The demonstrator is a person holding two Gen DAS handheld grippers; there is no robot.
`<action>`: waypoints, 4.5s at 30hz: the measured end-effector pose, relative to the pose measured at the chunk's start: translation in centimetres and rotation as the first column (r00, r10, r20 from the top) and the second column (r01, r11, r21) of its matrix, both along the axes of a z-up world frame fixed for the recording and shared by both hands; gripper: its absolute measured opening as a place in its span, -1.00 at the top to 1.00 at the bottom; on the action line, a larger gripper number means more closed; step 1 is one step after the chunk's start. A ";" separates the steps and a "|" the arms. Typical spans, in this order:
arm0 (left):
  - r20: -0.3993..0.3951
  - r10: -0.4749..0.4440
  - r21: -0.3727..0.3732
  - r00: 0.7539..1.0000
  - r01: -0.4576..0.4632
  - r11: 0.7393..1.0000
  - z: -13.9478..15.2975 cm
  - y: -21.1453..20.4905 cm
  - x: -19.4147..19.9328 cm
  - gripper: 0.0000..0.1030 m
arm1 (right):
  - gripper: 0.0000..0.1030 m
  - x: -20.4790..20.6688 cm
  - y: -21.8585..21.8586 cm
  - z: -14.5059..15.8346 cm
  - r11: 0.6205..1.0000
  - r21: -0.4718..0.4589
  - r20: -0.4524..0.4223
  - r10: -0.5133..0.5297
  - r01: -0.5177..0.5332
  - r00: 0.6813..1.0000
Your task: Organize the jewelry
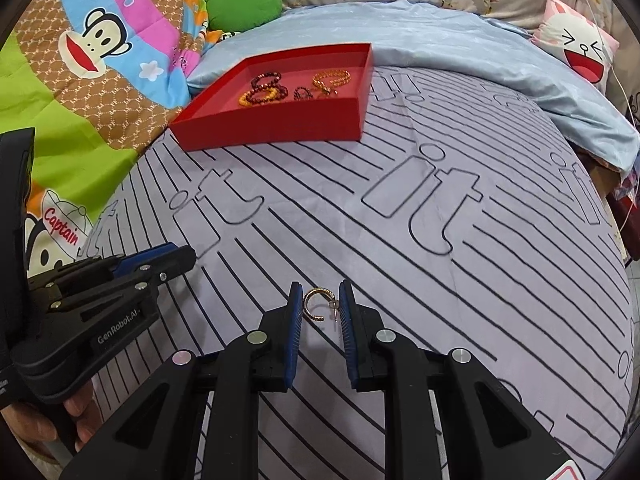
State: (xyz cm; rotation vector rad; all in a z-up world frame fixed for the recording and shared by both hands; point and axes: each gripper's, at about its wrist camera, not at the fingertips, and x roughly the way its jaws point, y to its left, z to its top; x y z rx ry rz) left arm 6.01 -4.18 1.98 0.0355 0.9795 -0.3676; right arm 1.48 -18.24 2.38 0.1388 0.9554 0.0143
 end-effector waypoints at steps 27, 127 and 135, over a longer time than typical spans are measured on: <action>0.030 0.081 -0.053 0.996 -0.080 0.995 2.2 4.1 1.9 0.69 | 0.66 2.6 0.4 1.2 1.000 0.014 0.031 0.010 -0.010 0.999; 0.124 0.088 0.038 0.988 -0.093 0.995 2.7 -3.6 27.7 0.62 | 0.63 30.5 -0.7 2.5 0.999 -0.047 0.127 0.006 0.000 0.992; 0.148 0.123 0.077 0.981 -0.136 0.988 3.0 -3.8 27.3 0.10 | 0.55 30.0 -0.9 2.6 0.998 -0.061 0.126 -0.015 0.023 0.992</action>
